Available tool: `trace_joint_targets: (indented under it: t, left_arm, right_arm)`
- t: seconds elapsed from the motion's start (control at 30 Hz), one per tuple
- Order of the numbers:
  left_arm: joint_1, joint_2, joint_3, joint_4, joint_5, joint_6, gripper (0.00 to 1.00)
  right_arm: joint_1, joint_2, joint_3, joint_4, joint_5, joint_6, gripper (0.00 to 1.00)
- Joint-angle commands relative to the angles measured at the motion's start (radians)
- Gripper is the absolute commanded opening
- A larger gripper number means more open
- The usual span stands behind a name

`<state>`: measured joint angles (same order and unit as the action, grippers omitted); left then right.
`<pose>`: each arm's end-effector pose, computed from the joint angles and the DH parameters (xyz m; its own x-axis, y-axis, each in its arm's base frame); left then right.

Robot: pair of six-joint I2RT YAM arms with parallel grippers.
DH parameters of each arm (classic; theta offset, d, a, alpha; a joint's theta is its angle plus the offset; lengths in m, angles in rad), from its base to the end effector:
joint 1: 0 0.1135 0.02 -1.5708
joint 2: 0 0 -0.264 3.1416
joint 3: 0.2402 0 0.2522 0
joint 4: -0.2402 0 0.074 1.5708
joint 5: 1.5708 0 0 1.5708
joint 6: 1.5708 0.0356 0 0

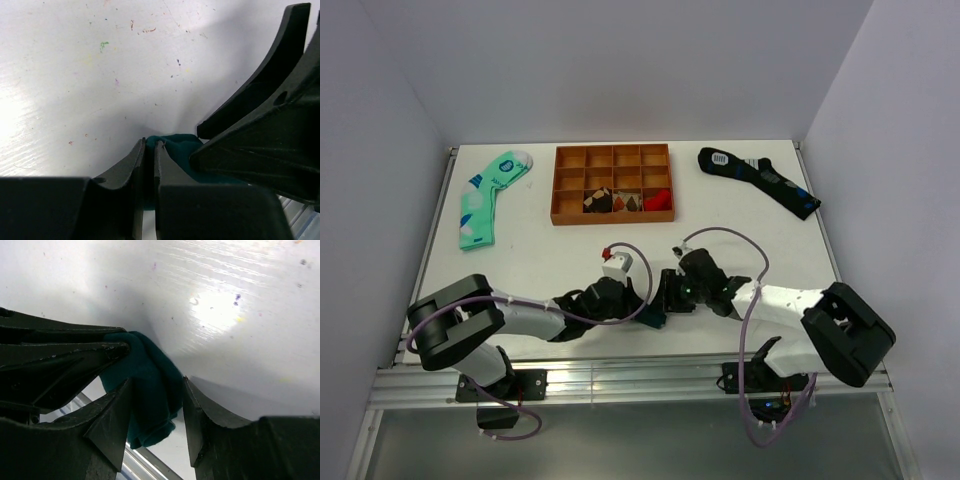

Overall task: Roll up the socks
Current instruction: Roll the sock at the center of the board, then pick up the sock at the center of the board.

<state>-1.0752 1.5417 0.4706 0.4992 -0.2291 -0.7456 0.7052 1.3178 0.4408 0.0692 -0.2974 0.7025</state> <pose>0.1373 -0.2370 0.1323 -0.7087 -0.0784 -0.7012 0.3881 0.7867 -0.4802 0.1694 0.1579 0.1410 -0.9201 0.0281 -0.3906 -0.2351 0.7582 0.6082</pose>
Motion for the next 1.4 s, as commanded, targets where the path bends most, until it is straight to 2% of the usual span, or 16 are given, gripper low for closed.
trace_joint_targets:
  t: [0.0, 0.17, 0.47, 0.6, 0.73, 1.03, 1.37]
  left_arm:
    - [-0.014, 0.054, -0.02, -0.211, 0.043, 0.029, 0.0]
    - [-0.015, 0.051, -0.013, -0.217, 0.039, 0.032, 0.0]
    - [-0.028, 0.066, -0.015, -0.208, 0.04, 0.031, 0.0]
    - [-0.031, 0.072, -0.015, -0.205, 0.043, 0.032, 0.0]
    - [-0.032, 0.077, -0.012, -0.206, 0.047, 0.035, 0.0]
    - [-0.032, 0.089, -0.006, -0.205, 0.057, 0.038, 0.0]
    - [-0.032, 0.101, -0.004, -0.197, 0.073, 0.037, 0.0]
  right_arm:
    - [0.011, -0.058, -0.037, 0.026, 0.109, 0.005, 0.51]
    - [0.026, -0.133, -0.073, 0.052, 0.125, 0.003, 0.51]
    - [0.138, -0.226, -0.007, -0.087, 0.297, -0.011, 0.52]
    - [0.18, -0.299, 0.016, -0.152, 0.427, -0.017, 0.52]
    - [0.214, -0.374, 0.03, -0.183, 0.463, -0.032, 0.52]
    - [0.405, -0.315, 0.125, -0.316, 0.642, -0.051, 0.52]
    - [0.525, -0.313, 0.076, -0.298, 0.738, -0.038, 0.54]
